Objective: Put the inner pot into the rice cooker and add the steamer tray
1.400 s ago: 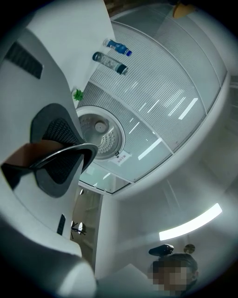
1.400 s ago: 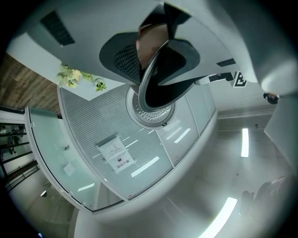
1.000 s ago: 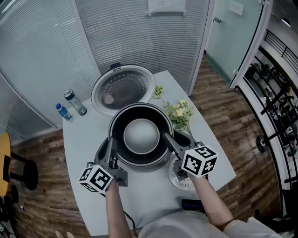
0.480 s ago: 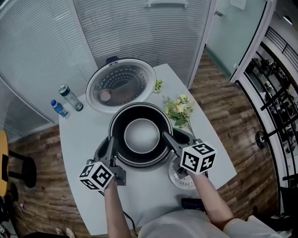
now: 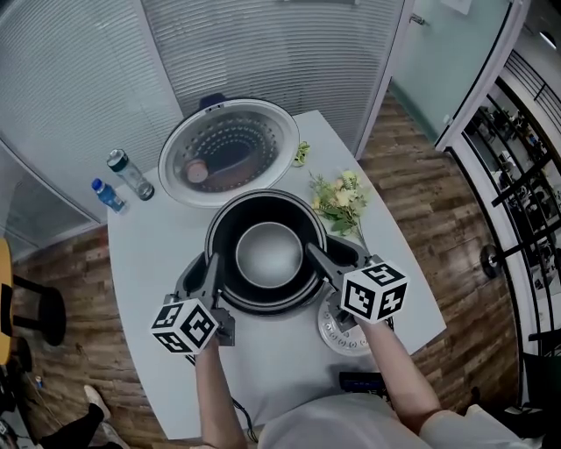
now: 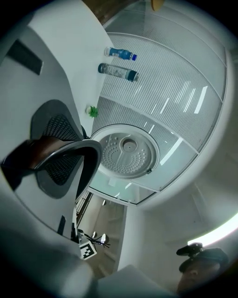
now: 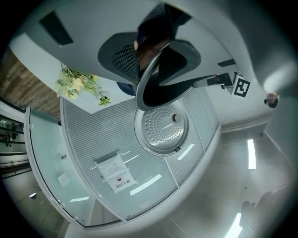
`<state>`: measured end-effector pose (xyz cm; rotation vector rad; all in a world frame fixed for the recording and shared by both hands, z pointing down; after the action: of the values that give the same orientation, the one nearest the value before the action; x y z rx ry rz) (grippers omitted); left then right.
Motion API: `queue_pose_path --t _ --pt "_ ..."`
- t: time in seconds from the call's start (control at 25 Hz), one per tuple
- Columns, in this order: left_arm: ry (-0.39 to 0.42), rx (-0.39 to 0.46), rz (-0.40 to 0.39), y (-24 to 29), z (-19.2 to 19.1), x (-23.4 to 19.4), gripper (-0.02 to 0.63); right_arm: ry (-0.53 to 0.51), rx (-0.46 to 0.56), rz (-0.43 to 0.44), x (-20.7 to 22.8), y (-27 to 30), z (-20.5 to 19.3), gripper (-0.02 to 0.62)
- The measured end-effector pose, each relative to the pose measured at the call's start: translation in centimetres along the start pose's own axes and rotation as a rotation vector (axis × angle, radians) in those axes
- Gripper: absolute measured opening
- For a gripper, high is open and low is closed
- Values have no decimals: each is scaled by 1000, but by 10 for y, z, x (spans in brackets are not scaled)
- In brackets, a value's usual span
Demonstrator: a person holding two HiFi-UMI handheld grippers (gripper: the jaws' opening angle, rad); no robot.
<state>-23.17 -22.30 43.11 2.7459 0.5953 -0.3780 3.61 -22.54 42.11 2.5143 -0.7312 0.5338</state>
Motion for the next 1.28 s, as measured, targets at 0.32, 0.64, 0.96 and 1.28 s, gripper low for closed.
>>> queue_pose_path --t 0.32,0.64,0.96,1.28 --pt "34 -46 18 3 -6 -4 97 -50 -58 -29 -2 5 1 141" --pt "79 -83 28 6 -10 -1 106 -74 -131 -70 4 9 -3 149" --pt "193 -113 85 13 -12 -1 118 -174 -154 -142 9 13 1 140" --pt "291 -118 105 19 -10 6 117 -172 -140 -124 7 15 1 133"
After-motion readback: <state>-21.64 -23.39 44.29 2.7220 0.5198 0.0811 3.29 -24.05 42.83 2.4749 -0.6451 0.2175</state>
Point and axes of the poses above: the fingertips, and each gripper's own axes: y forward along the fingers, x to its right, z out of its top, the point moved 6 cm from there along -y, backward along the fingers, and after that the axes turned 6 degrees about y, right-handed, at the moved point
